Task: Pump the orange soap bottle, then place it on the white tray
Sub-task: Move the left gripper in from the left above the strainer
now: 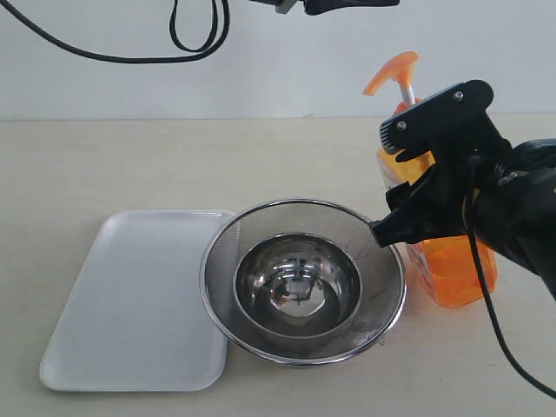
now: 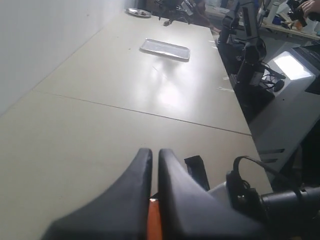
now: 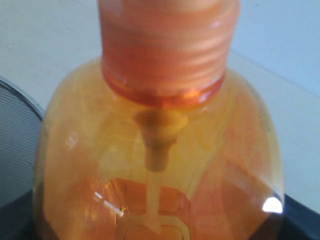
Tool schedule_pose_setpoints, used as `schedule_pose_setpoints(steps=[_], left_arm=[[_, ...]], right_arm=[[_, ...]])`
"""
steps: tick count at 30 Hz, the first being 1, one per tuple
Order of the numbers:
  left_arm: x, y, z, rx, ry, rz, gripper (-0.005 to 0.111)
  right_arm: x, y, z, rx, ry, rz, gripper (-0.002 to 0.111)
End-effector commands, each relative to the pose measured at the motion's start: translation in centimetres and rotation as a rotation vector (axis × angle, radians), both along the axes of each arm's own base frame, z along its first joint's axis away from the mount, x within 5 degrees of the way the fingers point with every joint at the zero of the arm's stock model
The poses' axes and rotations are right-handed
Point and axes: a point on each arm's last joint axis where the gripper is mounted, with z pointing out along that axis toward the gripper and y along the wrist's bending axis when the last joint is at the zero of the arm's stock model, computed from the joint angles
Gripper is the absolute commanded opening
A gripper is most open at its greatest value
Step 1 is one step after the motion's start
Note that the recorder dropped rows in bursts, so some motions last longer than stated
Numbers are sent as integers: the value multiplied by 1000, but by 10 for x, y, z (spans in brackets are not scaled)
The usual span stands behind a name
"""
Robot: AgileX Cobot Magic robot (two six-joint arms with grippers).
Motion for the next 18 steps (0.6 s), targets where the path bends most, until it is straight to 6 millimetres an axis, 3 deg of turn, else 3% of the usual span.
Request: schedule_pose_setpoints(steps=[1,18], left_arm=[[-3,-3,4,-6,3,-13,5],[12,-12,-34,30,98,-16,5]], right_arm=[[1,0,6,-15,-34,5,0],[2,-1,7,-9,-35,-1,0]])
